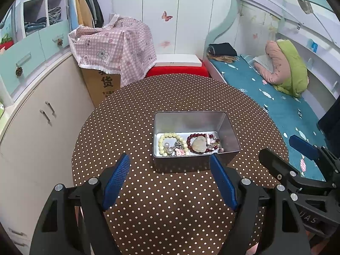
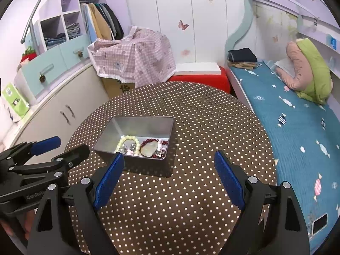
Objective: Organize jewelry
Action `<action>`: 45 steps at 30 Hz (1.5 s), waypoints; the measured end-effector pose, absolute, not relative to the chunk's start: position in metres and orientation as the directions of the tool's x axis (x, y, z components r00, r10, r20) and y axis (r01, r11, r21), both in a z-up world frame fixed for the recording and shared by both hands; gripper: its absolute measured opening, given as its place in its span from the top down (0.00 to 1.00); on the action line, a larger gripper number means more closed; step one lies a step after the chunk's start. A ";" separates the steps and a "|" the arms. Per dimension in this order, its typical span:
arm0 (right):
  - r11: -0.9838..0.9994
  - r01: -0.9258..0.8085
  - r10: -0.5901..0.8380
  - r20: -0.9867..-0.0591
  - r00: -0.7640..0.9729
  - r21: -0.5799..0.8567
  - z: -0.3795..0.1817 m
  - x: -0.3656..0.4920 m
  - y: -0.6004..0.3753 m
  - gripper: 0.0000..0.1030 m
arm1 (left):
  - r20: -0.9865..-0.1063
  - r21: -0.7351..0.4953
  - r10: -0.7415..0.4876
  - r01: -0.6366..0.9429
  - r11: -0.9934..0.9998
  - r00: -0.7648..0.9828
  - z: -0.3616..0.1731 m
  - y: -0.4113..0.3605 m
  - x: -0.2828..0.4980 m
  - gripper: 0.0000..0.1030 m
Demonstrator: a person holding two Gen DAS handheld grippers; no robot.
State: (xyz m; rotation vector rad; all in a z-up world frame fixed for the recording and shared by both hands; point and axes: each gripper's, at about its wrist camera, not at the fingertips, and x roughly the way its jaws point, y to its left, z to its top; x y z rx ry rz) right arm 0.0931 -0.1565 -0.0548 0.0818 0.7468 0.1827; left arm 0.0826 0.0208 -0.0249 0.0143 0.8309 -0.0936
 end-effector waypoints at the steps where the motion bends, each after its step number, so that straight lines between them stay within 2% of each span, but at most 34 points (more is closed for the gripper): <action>1: 0.981 -0.137 0.195 -0.668 0.718 0.139 -0.055 0.093 -0.156 0.19 | -0.738 -0.021 -0.074 0.088 0.996 0.671 -0.025 0.021 0.083 0.28; 21: 0.980 -0.138 0.199 -0.672 0.714 0.143 -0.058 0.094 -0.158 0.19 | -0.743 -0.011 -0.062 0.080 0.997 0.667 -0.026 0.019 0.081 0.27; 25: 0.980 -0.137 0.200 -0.672 0.713 0.147 -0.058 0.094 -0.159 0.19 | -0.742 -0.008 -0.053 0.070 0.998 0.668 -0.026 0.021 0.081 0.23; 45: 0.980 -0.139 0.198 -0.675 0.711 0.140 -0.062 0.096 -0.160 0.19 | -0.743 0.000 -0.041 0.061 0.998 0.668 -0.025 0.026 0.082 0.19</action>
